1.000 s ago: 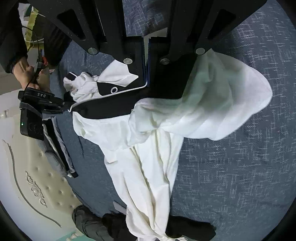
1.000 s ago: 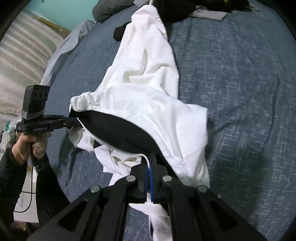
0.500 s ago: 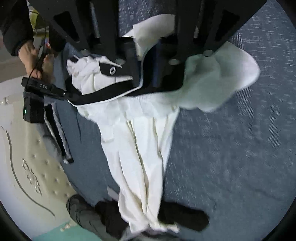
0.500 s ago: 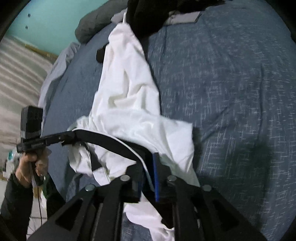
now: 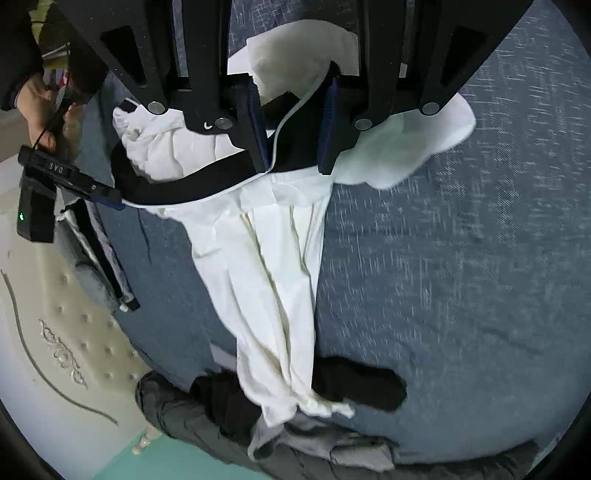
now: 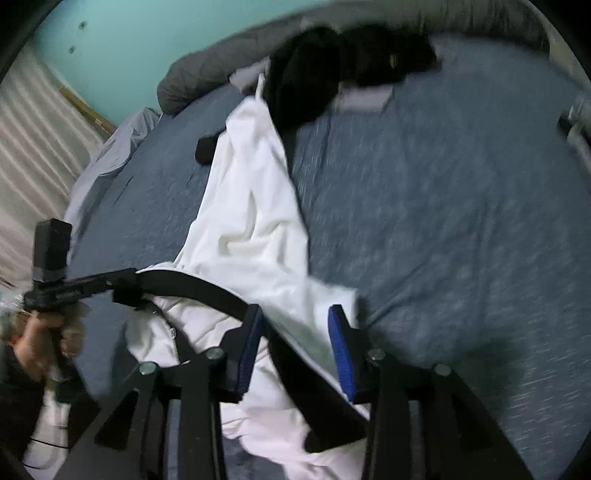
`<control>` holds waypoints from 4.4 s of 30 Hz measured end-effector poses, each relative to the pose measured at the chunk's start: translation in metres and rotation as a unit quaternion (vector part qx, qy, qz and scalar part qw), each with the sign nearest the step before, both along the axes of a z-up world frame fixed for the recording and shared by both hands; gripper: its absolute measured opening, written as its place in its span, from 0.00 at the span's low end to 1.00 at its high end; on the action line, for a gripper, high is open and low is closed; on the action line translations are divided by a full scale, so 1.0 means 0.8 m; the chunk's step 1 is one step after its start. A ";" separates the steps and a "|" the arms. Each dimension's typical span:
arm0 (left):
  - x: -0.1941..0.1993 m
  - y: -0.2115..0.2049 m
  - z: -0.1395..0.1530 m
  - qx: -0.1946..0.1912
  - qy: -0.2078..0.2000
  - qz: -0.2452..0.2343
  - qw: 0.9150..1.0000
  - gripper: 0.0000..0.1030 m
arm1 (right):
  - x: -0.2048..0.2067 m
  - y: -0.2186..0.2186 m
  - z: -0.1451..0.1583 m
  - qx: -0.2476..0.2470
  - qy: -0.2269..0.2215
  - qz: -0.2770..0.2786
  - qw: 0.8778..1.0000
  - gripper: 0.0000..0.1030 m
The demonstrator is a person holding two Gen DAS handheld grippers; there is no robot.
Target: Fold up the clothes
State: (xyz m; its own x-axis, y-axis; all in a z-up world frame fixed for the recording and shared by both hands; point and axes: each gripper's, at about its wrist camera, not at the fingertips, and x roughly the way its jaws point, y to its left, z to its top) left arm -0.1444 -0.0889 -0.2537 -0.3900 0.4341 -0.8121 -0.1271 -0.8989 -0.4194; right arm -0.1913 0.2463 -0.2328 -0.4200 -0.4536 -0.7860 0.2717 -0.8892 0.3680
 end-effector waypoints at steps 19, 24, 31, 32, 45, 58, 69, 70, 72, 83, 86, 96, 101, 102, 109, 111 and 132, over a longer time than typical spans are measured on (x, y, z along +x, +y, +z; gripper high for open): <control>0.064 0.068 0.029 -0.110 0.084 -0.077 0.987 0.50 | 0.040 -0.063 -0.016 0.153 0.047 0.111 0.981 0.36; 0.065 0.073 0.013 -0.155 0.096 -0.088 0.979 0.54 | 0.029 -0.064 -0.023 0.171 0.044 0.101 0.979 0.36; 0.071 0.059 0.021 -0.167 0.125 -0.081 0.975 0.54 | 0.025 -0.064 -0.024 0.180 0.048 0.098 0.978 0.36; 0.073 0.057 0.025 -0.164 0.129 -0.081 0.975 0.54 | 0.027 -0.064 -0.020 0.177 0.055 0.097 0.978 0.36; 0.091 0.088 0.012 -0.153 0.123 -0.114 0.974 0.54 | 0.058 -0.090 -0.012 0.199 0.097 0.142 0.965 0.36; 0.056 0.074 0.000 -0.180 0.126 -0.104 0.970 0.54 | 0.062 -0.058 0.015 0.150 0.139 0.116 0.972 0.36; 0.039 0.070 -0.004 -0.203 0.124 -0.111 0.965 0.54 | 0.035 -0.092 -0.027 0.221 0.093 0.134 0.962 0.36; 0.037 0.071 -0.005 -0.206 0.123 -0.113 0.964 0.54 | 0.031 -0.089 -0.028 0.216 0.090 0.132 0.963 0.36; 0.033 0.071 -0.008 -0.210 0.125 -0.117 0.963 0.54 | 0.025 -0.085 -0.029 0.209 0.084 0.131 0.965 0.36; 0.003 0.062 -0.021 -0.194 0.105 -0.132 0.966 0.54 | 0.003 -0.076 -0.032 0.174 0.058 0.150 0.971 0.07; -0.002 0.059 -0.028 -0.184 0.095 -0.142 0.968 0.52 | -0.002 -0.070 -0.032 0.162 0.052 0.145 0.975 0.03; 0.009 0.032 -0.017 -0.127 0.088 -0.154 0.976 0.06 | -0.020 -0.027 -0.009 0.095 0.045 0.076 0.992 0.02; 0.028 0.019 0.003 -0.093 0.097 -0.152 0.979 0.10 | -0.023 -0.012 -0.001 0.082 0.034 0.070 0.994 0.02; 0.031 0.021 0.006 -0.104 0.102 -0.149 0.978 0.12 | -0.019 -0.017 -0.002 0.093 0.033 0.079 0.992 0.02; 0.045 0.043 0.017 -0.130 0.129 -0.152 0.971 0.49 | -0.007 -0.024 -0.008 0.097 0.027 0.090 0.991 0.02; 0.041 0.052 0.016 -0.147 0.134 -0.159 0.967 0.50 | -0.006 -0.023 -0.009 0.096 0.026 0.089 0.991 0.02; -0.014 0.066 -0.052 -0.153 0.081 -0.194 0.966 0.31 | -0.002 -0.015 -0.009 0.095 0.032 0.109 0.989 0.02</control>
